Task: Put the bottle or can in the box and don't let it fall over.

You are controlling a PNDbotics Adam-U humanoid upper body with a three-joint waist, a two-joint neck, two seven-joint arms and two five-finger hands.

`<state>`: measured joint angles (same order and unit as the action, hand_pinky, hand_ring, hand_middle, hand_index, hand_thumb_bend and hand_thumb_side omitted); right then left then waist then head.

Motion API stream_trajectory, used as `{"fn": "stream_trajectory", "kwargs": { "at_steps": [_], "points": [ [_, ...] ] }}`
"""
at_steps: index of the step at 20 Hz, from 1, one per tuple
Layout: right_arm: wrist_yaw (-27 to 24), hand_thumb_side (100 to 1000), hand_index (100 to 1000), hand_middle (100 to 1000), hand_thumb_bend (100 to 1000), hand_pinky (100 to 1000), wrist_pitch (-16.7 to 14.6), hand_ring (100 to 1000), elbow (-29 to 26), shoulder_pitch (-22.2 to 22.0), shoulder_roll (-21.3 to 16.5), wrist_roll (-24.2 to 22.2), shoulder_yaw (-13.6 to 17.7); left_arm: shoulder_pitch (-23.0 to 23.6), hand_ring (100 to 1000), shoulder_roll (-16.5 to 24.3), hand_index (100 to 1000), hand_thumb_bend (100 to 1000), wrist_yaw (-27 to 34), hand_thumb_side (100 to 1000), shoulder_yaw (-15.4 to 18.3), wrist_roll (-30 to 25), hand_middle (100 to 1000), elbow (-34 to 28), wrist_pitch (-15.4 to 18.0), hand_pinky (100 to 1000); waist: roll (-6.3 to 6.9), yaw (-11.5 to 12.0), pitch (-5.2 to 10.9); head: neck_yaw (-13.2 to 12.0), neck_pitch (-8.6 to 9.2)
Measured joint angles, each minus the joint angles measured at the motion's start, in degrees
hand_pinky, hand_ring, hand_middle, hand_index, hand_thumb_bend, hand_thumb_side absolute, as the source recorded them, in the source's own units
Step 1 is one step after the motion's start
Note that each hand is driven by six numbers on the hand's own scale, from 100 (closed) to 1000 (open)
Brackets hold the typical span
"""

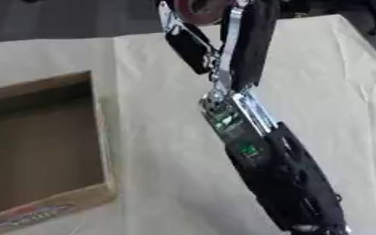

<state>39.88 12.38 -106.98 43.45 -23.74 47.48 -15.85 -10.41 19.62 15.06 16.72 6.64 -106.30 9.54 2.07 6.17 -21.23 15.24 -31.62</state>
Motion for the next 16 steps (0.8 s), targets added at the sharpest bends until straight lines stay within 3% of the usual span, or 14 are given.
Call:
{"fn": "stream_trajectory", "kwargs": {
  "at_steps": [5, 6, 7, 16],
  "points": [
    [-4.32, 100, 573, 600, 385, 419, 0.24, 681, -4.2, 0.99, -0.84, -5.16, -3.65, 0.02, 847, 0.01, 640, 1000, -0.02, 301, -0.09, 0.06, 798, 0.0, -0.06, 896, -0.12, 0.2, 0.07, 0.05, -0.01],
    [-5.08, 100, 573, 601, 480, 414, 0.21, 681, -4.81, 1.19, -0.87, -6.13, -4.35, 0.02, 847, 0.01, 640, 1000, -0.02, 307, -0.14, 0.1, 798, -0.01, -0.1, 896, -0.14, 0.24, 0.09, 0.05, -0.01],
    [-5.81, 100, 573, 601, 386, 412, 0.16, 681, -5.28, 1.4, -0.91, -7.05, -5.04, 0.02, 847, 0.02, 640, 1000, -0.02, 304, -0.18, 0.13, 798, -0.01, -0.13, 896, -0.16, 0.27, 0.14, 0.05, -0.02],
    [-11.1, 100, 570, 608, 393, 381, -0.6, 679, -6.04, 1.9, -0.87, -12.8, -10.64, -0.05, 846, 0.03, 641, 1000, -0.02, 312, -0.31, 0.41, 797, -0.04, -0.33, 895, -0.43, 0.62, 0.39, -0.52, -0.33]
  ]
}}
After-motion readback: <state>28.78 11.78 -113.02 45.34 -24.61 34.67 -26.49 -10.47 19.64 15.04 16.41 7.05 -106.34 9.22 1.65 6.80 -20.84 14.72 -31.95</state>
